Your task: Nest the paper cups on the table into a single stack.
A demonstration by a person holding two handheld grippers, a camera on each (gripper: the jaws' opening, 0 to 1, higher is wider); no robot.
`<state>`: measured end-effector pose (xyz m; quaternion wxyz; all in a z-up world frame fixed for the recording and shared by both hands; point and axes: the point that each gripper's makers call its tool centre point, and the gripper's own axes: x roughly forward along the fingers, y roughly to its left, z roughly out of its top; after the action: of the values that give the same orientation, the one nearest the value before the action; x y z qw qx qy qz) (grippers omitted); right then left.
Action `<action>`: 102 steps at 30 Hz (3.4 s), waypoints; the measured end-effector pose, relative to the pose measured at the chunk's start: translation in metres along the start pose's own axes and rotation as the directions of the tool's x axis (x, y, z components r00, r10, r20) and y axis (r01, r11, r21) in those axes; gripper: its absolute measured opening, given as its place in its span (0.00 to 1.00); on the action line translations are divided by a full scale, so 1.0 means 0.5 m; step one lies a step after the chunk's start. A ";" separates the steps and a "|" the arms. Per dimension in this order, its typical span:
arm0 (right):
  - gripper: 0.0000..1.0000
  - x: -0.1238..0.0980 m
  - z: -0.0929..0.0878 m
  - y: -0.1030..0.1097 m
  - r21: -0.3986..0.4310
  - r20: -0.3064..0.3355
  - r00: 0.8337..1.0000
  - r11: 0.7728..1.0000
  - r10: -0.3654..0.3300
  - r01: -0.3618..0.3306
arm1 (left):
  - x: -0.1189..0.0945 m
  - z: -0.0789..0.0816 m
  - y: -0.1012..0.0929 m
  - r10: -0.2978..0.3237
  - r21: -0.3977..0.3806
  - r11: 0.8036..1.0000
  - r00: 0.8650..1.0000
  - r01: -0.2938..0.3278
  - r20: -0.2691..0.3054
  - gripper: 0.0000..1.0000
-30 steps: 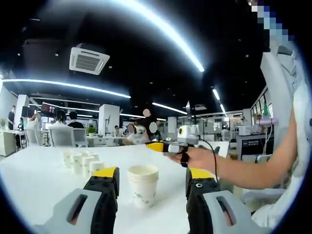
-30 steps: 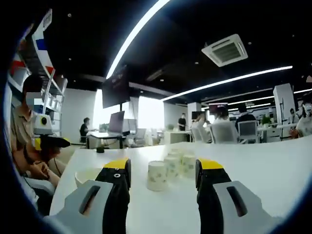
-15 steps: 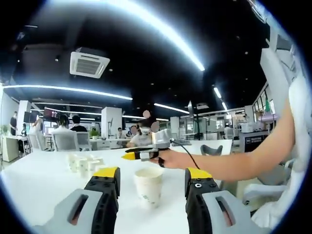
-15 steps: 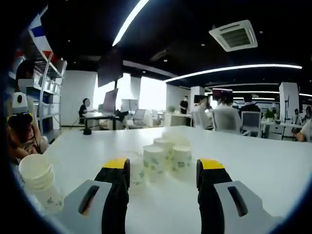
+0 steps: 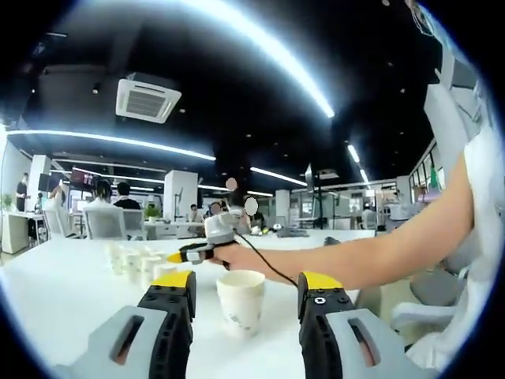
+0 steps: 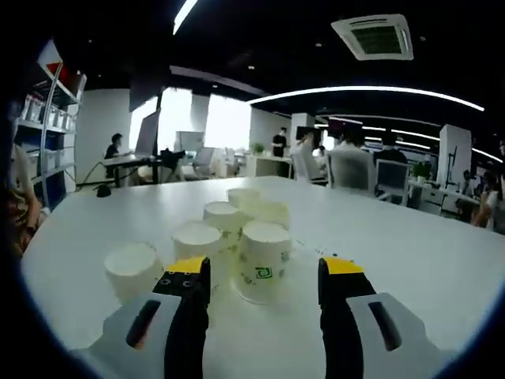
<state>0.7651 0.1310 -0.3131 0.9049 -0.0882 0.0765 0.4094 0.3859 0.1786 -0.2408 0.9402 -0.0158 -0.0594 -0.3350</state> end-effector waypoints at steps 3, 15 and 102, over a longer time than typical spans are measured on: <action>0.58 0.016 -0.002 0.006 -0.039 -0.022 1.000 0.999 -0.002 0.001 | 0.002 -0.008 0.003 0.003 0.007 1.000 1.000 -0.003 -0.015 0.55; 0.52 0.073 -0.011 0.017 -0.033 -0.041 0.999 0.999 0.021 -0.022 | 0.006 -0.014 0.021 0.016 -0.012 1.000 1.000 -0.017 -0.012 0.54; 0.40 -0.611 0.120 0.500 0.103 0.653 0.742 0.953 0.152 -0.286 | 0.027 -0.021 -0.076 -0.074 -0.356 0.930 0.996 0.084 0.043 0.09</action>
<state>0.3809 0.0844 -0.2144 0.8260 0.1551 -0.1854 0.5091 0.3735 0.1401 -0.2501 0.9064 -0.1891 -0.0117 -0.3776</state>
